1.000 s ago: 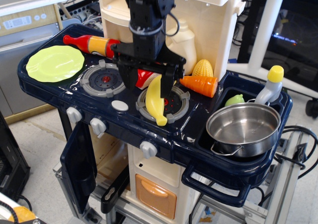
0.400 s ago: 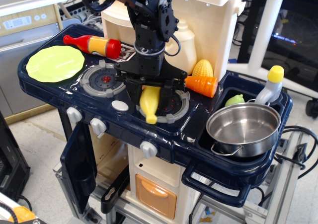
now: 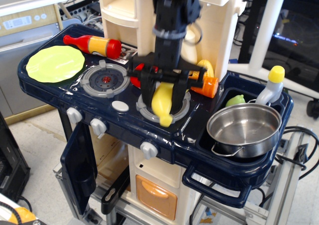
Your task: Put banana in pot or pan
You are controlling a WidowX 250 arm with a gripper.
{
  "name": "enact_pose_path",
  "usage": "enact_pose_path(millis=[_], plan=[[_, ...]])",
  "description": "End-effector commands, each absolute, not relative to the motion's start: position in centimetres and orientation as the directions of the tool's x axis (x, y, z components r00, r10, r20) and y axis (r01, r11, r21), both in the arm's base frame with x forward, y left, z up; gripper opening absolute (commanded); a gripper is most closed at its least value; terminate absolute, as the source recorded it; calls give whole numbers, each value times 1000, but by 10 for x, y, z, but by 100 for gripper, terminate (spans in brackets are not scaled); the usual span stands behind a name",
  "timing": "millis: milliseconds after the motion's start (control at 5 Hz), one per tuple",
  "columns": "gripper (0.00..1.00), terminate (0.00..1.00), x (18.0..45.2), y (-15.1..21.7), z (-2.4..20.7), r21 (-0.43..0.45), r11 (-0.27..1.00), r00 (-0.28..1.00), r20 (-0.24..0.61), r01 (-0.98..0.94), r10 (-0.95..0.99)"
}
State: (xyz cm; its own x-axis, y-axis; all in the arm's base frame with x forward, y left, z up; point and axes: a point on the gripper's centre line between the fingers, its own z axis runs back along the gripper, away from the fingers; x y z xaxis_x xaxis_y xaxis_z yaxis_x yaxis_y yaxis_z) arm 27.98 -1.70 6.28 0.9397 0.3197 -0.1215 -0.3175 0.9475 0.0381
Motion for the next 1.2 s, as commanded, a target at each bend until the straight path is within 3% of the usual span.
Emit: enact_pose_path(millis=[0, 200, 800, 1000], plan=[[0, 0, 279, -51, 89, -4, 957, 949, -131, -290, 286], [0, 0, 284, -61, 90, 10, 958, 952, -106, -286, 286], [0, 0, 319, -90, 80, -101, 937, 943, -46, -334, 331], [100, 0, 319, -90, 80, -101, 937, 943, -46, -334, 331]])
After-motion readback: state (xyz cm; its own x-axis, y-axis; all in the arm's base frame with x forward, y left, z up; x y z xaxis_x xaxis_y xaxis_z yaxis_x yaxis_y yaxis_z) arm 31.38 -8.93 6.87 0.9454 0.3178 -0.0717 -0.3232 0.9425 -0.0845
